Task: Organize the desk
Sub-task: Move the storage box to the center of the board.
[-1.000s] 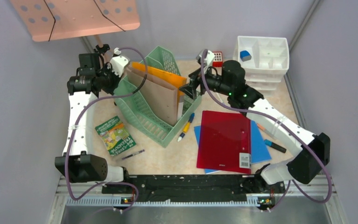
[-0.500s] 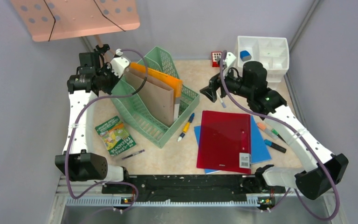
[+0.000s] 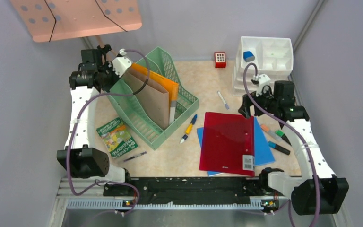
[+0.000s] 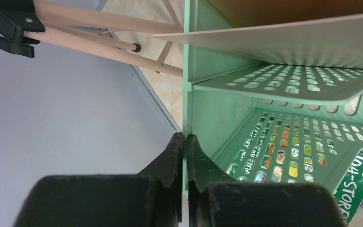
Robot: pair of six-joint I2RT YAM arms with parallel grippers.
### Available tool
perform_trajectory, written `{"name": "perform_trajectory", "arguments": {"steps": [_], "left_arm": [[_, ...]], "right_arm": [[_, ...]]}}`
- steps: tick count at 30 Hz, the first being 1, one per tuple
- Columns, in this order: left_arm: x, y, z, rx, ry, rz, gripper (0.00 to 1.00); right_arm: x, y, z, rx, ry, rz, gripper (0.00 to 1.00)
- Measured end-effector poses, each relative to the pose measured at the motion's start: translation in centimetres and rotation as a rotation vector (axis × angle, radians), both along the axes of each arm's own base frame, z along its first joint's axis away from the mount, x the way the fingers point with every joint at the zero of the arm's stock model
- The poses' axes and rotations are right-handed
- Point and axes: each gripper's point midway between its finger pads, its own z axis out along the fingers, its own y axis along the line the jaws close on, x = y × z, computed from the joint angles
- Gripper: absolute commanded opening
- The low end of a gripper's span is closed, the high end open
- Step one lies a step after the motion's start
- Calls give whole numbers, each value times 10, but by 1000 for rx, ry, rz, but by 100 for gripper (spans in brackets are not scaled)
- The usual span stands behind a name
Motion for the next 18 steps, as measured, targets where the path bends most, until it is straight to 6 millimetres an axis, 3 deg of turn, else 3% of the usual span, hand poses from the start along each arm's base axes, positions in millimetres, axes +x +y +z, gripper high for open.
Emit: {"name": "perform_trajectory", "arguments": {"steps": [3,5,8,12,14,18], "left_arm": [[4,3,1,-1,5,21,15],[5,4,1,-7,5,39,36],[7,7,7,-15,-20,74,59],[5,11,31,-51,-117,142,93],[-1,12,50,-76,-184,177,98],[-23,4,88,-145,-304,202,98]], "right_arm": [[-5,-28,-17,-11,54,-44,83],[-7,-38,-24,-17,76,-54,82],[-8,-46,-37,-22,123,-41,82],[-11,-49,-66,-20,235,-3,79],[-14,-51,-80,-17,293,7,78],[-21,-56,-101,-14,386,17,78]]}}
